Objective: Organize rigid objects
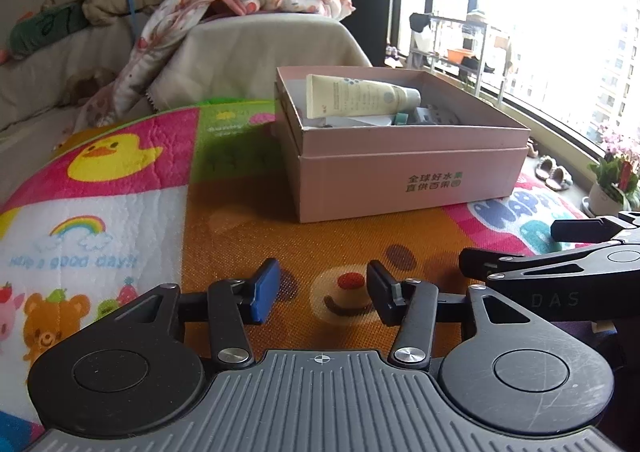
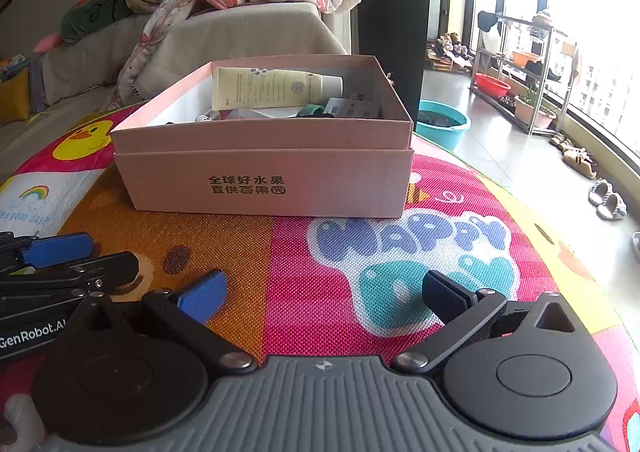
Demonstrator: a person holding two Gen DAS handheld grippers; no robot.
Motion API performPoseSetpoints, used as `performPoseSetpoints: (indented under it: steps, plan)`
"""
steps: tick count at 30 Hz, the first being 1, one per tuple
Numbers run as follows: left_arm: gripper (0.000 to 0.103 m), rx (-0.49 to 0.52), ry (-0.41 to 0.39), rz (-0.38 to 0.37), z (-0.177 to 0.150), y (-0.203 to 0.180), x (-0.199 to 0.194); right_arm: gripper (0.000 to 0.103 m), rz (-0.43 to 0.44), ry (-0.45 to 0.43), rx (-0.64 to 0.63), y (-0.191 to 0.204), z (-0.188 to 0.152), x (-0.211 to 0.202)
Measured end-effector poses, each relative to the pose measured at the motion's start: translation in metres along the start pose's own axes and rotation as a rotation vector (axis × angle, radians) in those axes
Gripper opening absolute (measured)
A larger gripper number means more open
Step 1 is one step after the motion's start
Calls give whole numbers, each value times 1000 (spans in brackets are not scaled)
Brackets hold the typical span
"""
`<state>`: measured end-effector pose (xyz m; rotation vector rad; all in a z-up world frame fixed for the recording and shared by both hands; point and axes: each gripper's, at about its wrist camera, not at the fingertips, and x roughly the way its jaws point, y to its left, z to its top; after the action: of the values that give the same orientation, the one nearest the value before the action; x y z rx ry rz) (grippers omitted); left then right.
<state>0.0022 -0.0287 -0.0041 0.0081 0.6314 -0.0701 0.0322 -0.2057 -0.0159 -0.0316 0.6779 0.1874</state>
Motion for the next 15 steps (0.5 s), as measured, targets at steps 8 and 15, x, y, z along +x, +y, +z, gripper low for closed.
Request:
performPoseSetpoints:
  steps: [8, 15]
  plan:
    - [50, -20, -5, -1, 0, 2, -1, 103, -2, 0, -2, 2, 0, -1]
    - [48, -27, -6, 2, 0, 4, -1, 103, -2, 0, -2, 1, -1, -1]
